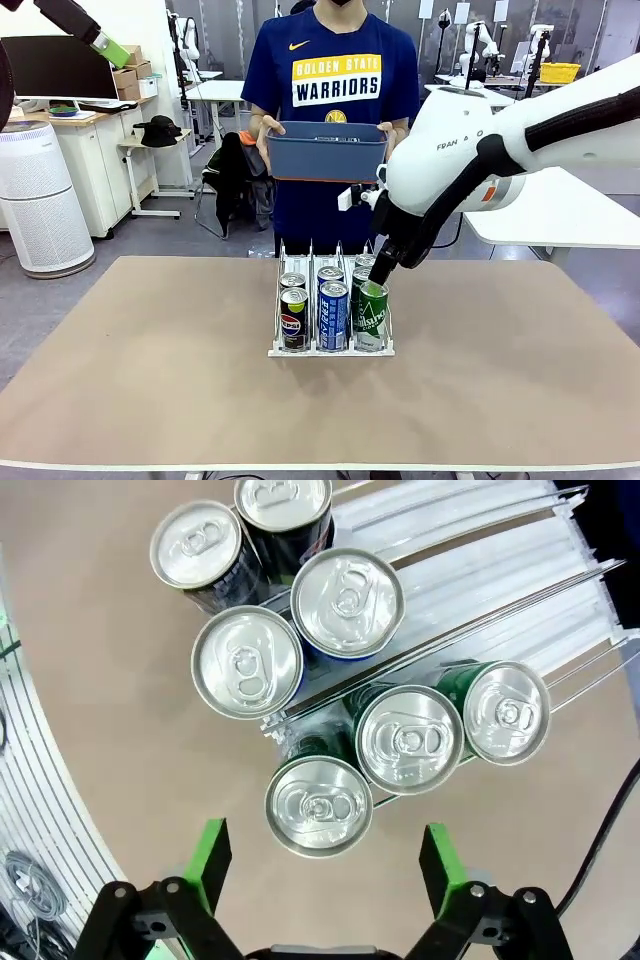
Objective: Fill the beverage cans into the dispenser.
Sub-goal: Place the picked Sprite in the line of the Automatic Can Dispenser with the same cans, then pick up the Pepsi coke handed by the human.
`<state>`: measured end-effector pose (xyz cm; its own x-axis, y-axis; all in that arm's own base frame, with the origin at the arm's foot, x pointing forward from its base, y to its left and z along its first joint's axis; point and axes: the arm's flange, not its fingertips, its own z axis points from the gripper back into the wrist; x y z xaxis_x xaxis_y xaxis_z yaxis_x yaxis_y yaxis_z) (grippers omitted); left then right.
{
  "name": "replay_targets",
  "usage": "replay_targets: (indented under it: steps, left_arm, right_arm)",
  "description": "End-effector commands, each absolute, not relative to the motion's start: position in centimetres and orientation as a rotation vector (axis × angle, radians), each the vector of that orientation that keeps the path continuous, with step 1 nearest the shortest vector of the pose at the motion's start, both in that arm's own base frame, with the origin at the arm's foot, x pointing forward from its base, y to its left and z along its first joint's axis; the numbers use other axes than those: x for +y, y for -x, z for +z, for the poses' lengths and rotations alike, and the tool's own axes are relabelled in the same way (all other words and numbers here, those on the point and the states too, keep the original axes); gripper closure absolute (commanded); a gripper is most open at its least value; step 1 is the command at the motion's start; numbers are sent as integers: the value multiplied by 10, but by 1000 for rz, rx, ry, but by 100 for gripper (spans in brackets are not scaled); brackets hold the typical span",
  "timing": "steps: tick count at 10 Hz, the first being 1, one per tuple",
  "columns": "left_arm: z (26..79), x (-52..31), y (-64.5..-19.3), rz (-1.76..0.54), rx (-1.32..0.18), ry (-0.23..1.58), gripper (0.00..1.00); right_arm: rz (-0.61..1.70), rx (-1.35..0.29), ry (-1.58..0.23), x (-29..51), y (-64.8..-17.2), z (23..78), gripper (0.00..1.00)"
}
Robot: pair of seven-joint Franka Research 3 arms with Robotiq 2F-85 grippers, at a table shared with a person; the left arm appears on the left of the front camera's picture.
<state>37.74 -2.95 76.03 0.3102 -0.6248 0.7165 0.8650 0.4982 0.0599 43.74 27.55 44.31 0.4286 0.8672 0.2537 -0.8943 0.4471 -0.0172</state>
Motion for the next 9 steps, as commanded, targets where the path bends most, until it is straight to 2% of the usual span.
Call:
replay_targets:
  steps: [1,4,5,9]
  left_arm:
    - [760,-29,-377,-1007,-744,362,0]
    - [760,-29,-377,-1007,-744,362,0]
    - [760,-29,-377,-1007,-744,362,0]
    - [760,-29,-377,-1007,-744,362,0]
  right_arm:
    - [1091,-258,-159,265,-429,452,0]
    - [1063,-340,-192,258,-422,464,0]
    - [1070,-283,-154,270,-431,463,0]
    - [1070,-283,-154,270,-431,463,0]
